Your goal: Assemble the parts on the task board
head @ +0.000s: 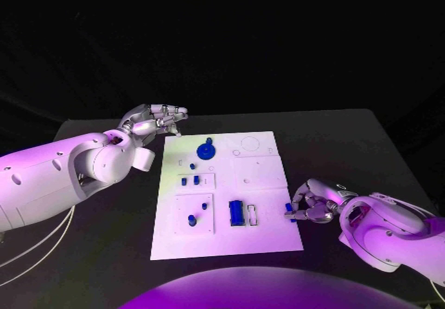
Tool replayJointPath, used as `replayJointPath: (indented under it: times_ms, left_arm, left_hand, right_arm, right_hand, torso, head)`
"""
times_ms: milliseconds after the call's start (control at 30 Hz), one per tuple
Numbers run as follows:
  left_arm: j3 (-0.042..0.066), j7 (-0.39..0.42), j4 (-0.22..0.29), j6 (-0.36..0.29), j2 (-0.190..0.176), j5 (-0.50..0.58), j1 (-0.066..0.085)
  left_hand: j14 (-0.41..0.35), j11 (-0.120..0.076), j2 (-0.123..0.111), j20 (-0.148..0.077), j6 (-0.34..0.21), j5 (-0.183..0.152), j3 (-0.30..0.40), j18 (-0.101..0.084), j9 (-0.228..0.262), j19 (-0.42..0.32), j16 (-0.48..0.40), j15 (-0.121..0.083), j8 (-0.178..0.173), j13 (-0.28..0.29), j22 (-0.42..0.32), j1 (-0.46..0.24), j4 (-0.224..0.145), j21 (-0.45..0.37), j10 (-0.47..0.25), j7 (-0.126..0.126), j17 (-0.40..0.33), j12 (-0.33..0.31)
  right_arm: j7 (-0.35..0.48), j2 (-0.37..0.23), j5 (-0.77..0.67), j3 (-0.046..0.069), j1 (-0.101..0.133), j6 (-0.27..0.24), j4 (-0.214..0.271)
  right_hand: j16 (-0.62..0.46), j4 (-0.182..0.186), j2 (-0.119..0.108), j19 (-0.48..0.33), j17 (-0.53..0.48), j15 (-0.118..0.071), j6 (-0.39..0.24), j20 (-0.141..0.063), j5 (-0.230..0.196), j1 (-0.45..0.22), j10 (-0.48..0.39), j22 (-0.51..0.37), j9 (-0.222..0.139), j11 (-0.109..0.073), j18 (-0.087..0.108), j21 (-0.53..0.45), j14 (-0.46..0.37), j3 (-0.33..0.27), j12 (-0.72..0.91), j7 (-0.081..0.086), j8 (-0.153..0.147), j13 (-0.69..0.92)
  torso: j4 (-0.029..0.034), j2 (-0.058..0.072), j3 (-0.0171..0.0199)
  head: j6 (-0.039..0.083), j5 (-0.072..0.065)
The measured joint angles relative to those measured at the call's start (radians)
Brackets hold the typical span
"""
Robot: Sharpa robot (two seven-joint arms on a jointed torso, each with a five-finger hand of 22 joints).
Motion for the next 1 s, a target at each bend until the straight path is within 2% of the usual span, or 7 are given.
replayJointPath:
  times_ms: [167,300,567,667,733,833,1000]
  left_arm:
    - [0.000,0.000,0.000,0.000,0.000,0.000,0.000]
    - [0.000,0.000,0.000,0.000,0.000,0.000,0.000]
    - [0.000,-0.001,0.000,0.000,-0.002,0.000,0.000]
    - [0.000,-0.001,0.001,0.000,-0.002,0.000,0.000]
    - [0.000,-0.001,0.001,0.000,-0.002,0.000,0.000]
    - [0.000,-0.001,0.001,0.000,-0.002,0.000,0.000]
    - [0.000,-0.001,0.000,0.000,-0.002,0.000,0.000]
  left_hand:
    - [0.000,0.000,0.000,0.000,0.000,0.000,0.000,0.000,0.000,0.000,0.000,0.000,0.000,0.000,0.000,0.000,0.000,0.000,0.000,0.000,0.000,0.000]
    - [0.000,0.000,0.000,0.000,0.000,0.000,0.000,0.000,0.000,0.000,0.000,0.000,0.000,0.000,0.000,0.000,0.000,-0.001,0.000,0.000,0.000,0.000]
    - [0.000,0.000,0.000,0.000,0.000,0.000,0.000,0.000,0.000,0.000,0.000,0.000,0.000,0.000,-0.001,0.000,0.000,-0.005,0.000,0.000,0.000,0.000]
    - [0.000,0.000,0.000,0.000,0.000,0.000,0.000,0.000,0.000,0.000,0.000,0.000,0.000,0.000,-0.001,0.000,0.000,-0.005,0.000,0.000,0.000,0.000]
    - [0.000,0.000,0.000,0.000,0.000,0.000,0.000,0.000,0.000,0.000,0.000,0.000,0.000,0.000,-0.001,0.000,0.000,-0.005,0.000,0.000,0.000,0.000]
    - [0.000,0.000,0.000,0.000,0.000,0.000,0.000,0.000,0.000,0.000,0.000,0.000,0.000,0.000,-0.001,0.000,0.000,-0.005,0.000,0.000,0.000,0.000]
    - [0.000,0.000,0.000,0.000,0.000,0.000,0.000,0.000,0.000,0.000,0.000,0.000,0.000,0.000,-0.001,0.000,0.000,-0.005,0.000,0.000,0.000,0.000]
  right_arm:
    - [-0.004,0.005,-0.008,0.001,-0.002,0.003,-0.002]
    - [-0.008,0.012,-0.018,0.002,-0.003,0.005,-0.006]
    - [-0.008,0.026,-0.044,0.006,-0.003,0.005,-0.002]
    - [-0.008,0.027,-0.053,0.005,-0.004,0.005,-0.002]
    - [-0.008,0.028,-0.059,0.005,-0.005,0.004,-0.002]
    - [-0.009,0.025,-0.065,0.004,-0.006,0.002,0.000]
    - [-0.014,0.017,-0.067,0.002,-0.006,-0.004,0.011]
  right_hand:
    - [0.000,-0.001,0.000,0.000,0.000,0.000,0.002,0.000,0.000,0.000,0.000,0.000,0.005,0.000,0.000,0.000,0.000,0.003,0.000,-0.002,0.005,0.000]
    - [0.000,-0.003,0.017,0.000,0.000,0.000,0.005,0.000,0.000,0.071,-0.002,0.000,0.007,-0.002,0.000,0.000,0.000,0.057,0.000,-0.001,0.009,0.001]
    - [0.000,0.002,-0.032,0.000,0.000,-0.004,0.004,0.000,-0.002,0.159,0.000,0.000,0.004,-0.007,0.000,0.004,-0.004,0.268,-0.008,-0.012,-0.034,0.001]
    - [0.000,0.052,-0.048,-0.003,0.000,-0.006,0.010,-0.004,-0.001,0.174,0.000,0.000,0.003,-0.007,0.000,0.004,-0.001,0.321,-0.008,-0.014,-0.037,0.001]
    - [0.000,0.075,-0.049,0.000,0.000,-0.007,0.010,-0.007,0.001,0.175,-0.002,0.001,0.003,-0.009,0.000,0.004,0.000,0.351,-0.008,-0.014,-0.037,0.001]
    - [0.000,0.102,-0.088,0.000,0.000,-0.007,0.007,-0.007,0.001,0.123,-0.002,0.001,0.013,-0.013,0.000,0.004,0.000,0.451,-0.008,-0.016,-0.023,0.001]
    - [0.000,0.052,-0.103,0.000,0.000,-0.007,-0.008,-0.007,0.004,0.046,-0.005,0.001,0.039,-0.016,0.000,0.012,0.000,0.553,-0.008,-0.013,-0.007,0.001]
  torso:
    - [-0.0001,0.000,0.0001]
    - [-0.0004,0.000,-0.0006]
    - [-0.0001,-0.001,-0.0012]
    - [-0.0001,-0.001,-0.0014]
    - [-0.0001,-0.001,-0.0015]
    - [-0.0001,-0.001,-0.0015]
    - [-0.0007,-0.002,-0.0014]
  head:
    - [-0.001,0.000]
    - [-0.002,0.000]
    - [-0.004,0.001]
    - [-0.004,0.002]
    - [-0.004,0.003]
    - [-0.002,0.004]
    - [0.001,0.004]
